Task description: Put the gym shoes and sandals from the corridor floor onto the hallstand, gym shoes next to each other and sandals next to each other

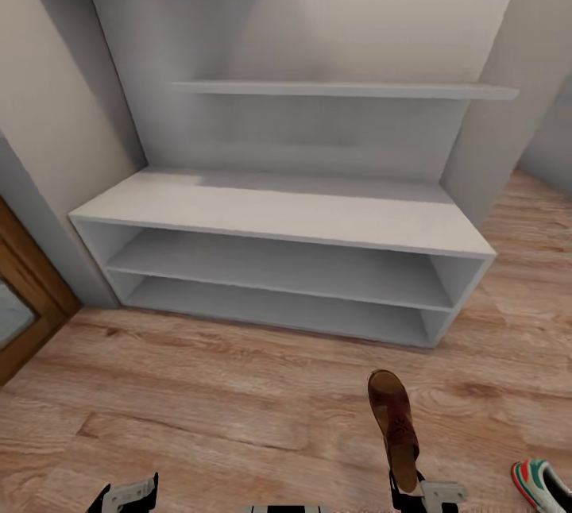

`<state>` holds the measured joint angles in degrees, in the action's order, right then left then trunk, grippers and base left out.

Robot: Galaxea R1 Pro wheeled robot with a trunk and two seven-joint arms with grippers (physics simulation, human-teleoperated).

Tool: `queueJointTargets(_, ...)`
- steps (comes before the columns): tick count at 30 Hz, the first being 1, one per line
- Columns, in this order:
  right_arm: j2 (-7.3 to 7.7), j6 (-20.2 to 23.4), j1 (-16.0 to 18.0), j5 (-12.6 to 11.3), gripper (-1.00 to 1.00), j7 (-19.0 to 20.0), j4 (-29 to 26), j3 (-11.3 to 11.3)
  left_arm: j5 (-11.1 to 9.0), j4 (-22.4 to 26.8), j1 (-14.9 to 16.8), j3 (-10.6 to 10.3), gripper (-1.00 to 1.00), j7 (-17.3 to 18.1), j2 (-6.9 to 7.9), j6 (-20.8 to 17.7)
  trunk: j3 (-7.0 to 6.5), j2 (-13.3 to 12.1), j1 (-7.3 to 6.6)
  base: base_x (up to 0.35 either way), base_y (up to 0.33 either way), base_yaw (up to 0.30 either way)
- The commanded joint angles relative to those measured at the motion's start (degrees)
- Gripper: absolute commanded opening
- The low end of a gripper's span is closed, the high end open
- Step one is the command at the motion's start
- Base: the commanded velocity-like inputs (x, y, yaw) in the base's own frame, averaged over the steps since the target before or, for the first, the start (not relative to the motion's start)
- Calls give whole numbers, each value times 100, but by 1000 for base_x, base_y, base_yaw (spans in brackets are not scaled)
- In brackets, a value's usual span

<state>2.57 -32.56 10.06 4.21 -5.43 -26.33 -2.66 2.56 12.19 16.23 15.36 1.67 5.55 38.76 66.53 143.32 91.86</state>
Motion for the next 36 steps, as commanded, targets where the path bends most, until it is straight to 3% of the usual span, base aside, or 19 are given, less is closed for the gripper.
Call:
queueJointTargets(1,-2,-14,4,27,-100,-28,5,-6,29,-4,0,37,100,18,-1,18,4,2,-1,0,0,-281)
queueJointTargets(36,-2,-14,4,27,-100,-28,13,-6,30,-6,0,37,100,18,-1,16,4,2,-1,0,0,-281)
